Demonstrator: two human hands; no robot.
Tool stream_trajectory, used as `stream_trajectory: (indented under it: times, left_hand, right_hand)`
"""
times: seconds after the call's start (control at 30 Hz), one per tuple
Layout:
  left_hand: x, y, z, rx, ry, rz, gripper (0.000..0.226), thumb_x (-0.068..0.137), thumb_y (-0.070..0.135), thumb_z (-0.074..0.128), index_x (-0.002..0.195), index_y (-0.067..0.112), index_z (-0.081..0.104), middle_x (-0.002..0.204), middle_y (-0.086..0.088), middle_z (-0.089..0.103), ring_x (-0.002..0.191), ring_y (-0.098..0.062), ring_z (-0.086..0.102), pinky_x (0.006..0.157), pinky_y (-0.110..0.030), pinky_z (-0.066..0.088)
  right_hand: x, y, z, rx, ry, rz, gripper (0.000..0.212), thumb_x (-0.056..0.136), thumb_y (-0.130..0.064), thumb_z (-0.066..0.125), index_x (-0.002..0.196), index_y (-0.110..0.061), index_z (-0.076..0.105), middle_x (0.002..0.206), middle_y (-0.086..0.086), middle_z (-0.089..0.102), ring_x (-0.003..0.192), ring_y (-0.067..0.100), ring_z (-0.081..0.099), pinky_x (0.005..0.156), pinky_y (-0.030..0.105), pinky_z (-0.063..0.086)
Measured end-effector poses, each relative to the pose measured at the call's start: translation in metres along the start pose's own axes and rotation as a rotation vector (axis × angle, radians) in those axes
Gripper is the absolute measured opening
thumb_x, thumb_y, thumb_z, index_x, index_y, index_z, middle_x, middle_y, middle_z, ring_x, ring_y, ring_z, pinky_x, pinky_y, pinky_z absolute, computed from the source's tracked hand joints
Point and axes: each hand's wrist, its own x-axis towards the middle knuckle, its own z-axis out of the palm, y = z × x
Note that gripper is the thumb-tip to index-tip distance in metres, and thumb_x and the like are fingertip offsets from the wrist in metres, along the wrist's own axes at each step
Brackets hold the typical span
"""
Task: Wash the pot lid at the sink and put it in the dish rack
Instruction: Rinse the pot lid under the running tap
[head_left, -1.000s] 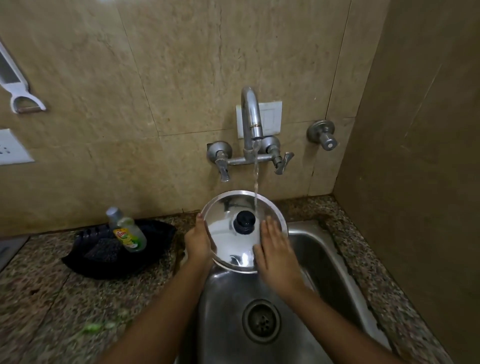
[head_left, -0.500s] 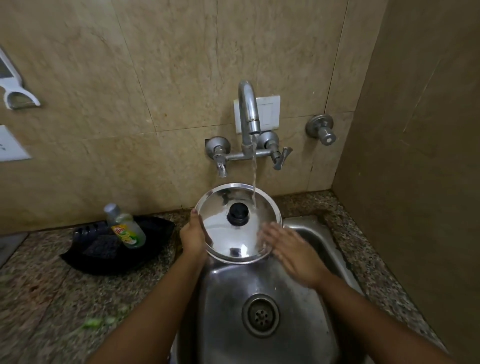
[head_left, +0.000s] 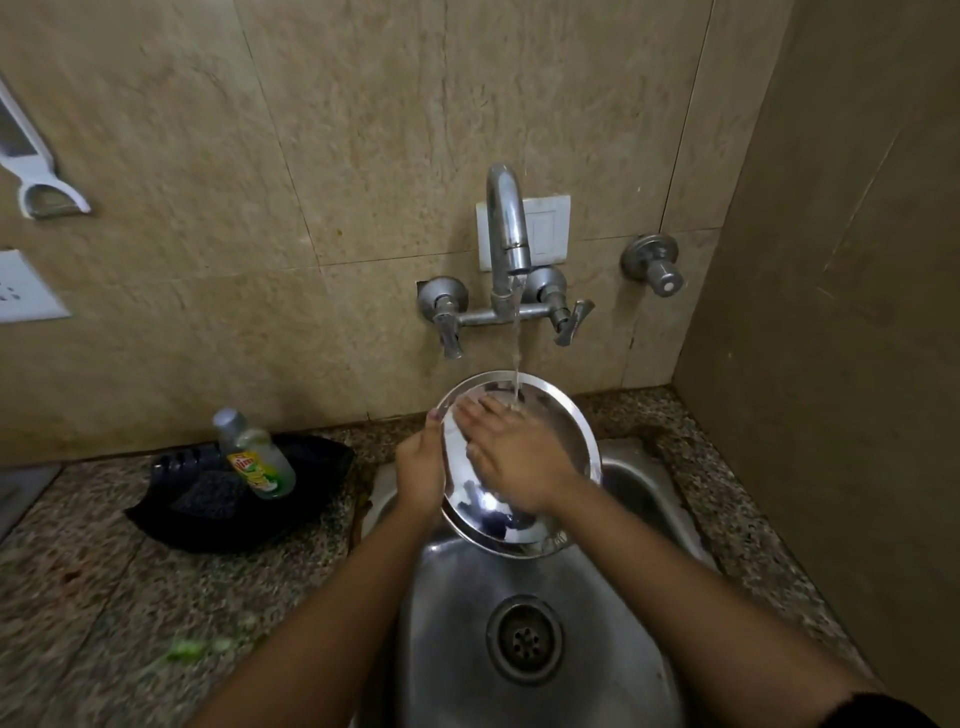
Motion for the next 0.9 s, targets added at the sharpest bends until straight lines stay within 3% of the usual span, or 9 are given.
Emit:
stream_trajectory:
  times: [0.07,0.23,0.33,0.4,0.5,0.63,0.7,0.8,0.9]
  left_hand:
    - [0.000,0.001,0.002,-0.014,-0.031,0.016,0.040,0.098,0.034,0.045,0.083,0.006,0.069,0.073,-0.008,0.068,0.066,-0.018,0.064,0.056,-0.016,0.051]
    - [0.014,0.000,-0.012,-0.081,0.037,-0.059,0.040,0.094,0.044,0.049,0.075,0.014,0.066,0.076,-0.005,0.067,0.072,-0.021,0.063,0.070,-0.030,0.051]
    - [0.015,-0.001,-0.022,-0.076,0.049,-0.059,0.038,0.095,0.040,0.049,0.071,0.013,0.062,0.074,-0.004,0.064,0.069,-0.018,0.060,0.066,-0.029,0.049]
    - [0.012,-0.007,-0.021,-0.055,0.031,-0.055,0.039,0.095,0.041,0.050,0.070,0.013,0.063,0.072,-0.005,0.064,0.069,-0.021,0.061,0.071,-0.034,0.051]
    - [0.003,-0.009,-0.010,-0.017,-0.042,-0.036,0.042,0.095,0.042,0.049,0.072,0.011,0.065,0.071,-0.007,0.065,0.068,-0.023,0.061,0.066,-0.030,0.052]
    - [-0.002,-0.003,-0.001,0.003,-0.078,-0.002,0.041,0.097,0.037,0.047,0.082,0.004,0.068,0.069,-0.007,0.065,0.060,-0.019,0.059,0.047,-0.016,0.048]
    - [-0.003,0.001,0.002,0.017,-0.094,0.012,0.042,0.097,0.034,0.047,0.086,0.001,0.069,0.071,-0.011,0.066,0.063,-0.022,0.061,0.052,-0.018,0.050]
    - [0.001,-0.004,0.008,0.007,-0.138,-0.016,0.041,0.096,0.037,0.050,0.075,0.008,0.070,0.079,-0.016,0.071,0.076,-0.030,0.067,0.073,-0.035,0.055]
    - [0.003,-0.012,0.009,0.011,-0.155,-0.009,0.039,0.095,0.036,0.052,0.070,0.011,0.070,0.068,-0.009,0.070,0.063,-0.022,0.067,0.061,-0.027,0.051]
  right_hand:
    - [-0.021,-0.021,0.016,-0.135,0.082,-0.045,0.062,0.089,-0.030,0.052,0.147,-0.015,0.033,0.154,0.004,0.035,0.144,0.021,0.029,0.117,0.044,0.010]
    - [-0.082,0.006,0.052,-0.099,0.098,-0.150,0.058,0.098,-0.035,0.036,0.152,-0.022,0.018,0.160,-0.004,0.015,0.148,0.016,0.012,0.119,0.039,0.010]
    - [-0.086,0.042,0.050,0.015,0.099,0.181,0.060,0.097,-0.040,0.028,0.152,-0.022,0.013,0.160,-0.005,0.009,0.148,0.014,0.006,0.117,0.045,0.022]
    - [-0.071,0.055,0.038,0.110,0.117,0.324,0.060,0.096,-0.046,0.014,0.152,-0.023,0.011,0.159,-0.008,0.009,0.147,0.011,0.001,0.119,0.046,0.015]
    - [-0.037,0.055,0.017,0.231,0.133,0.250,0.069,0.091,-0.057,0.000,0.151,-0.026,0.014,0.160,-0.009,0.010,0.146,0.007,-0.001,0.121,0.040,0.004]
    - [-0.011,0.050,-0.004,0.390,0.032,0.226,0.051,0.102,-0.041,0.019,0.150,-0.024,0.021,0.160,-0.005,0.011,0.148,0.013,0.002,0.120,0.039,0.002]
    - [-0.011,0.039,-0.004,0.320,-0.008,0.160,0.050,0.103,-0.037,0.025,0.151,-0.025,0.018,0.161,-0.005,0.009,0.148,0.013,0.003,0.121,0.040,0.004]
    - [-0.018,0.018,0.003,0.044,0.018,0.070,0.053,0.099,-0.039,0.024,0.151,-0.025,0.020,0.160,-0.003,0.016,0.148,0.017,0.011,0.120,0.042,0.007]
    - [-0.035,0.004,0.014,-0.110,0.070,-0.107,0.053,0.095,-0.040,0.029,0.145,-0.024,0.036,0.152,-0.002,0.038,0.143,0.021,0.029,0.118,0.048,0.015]
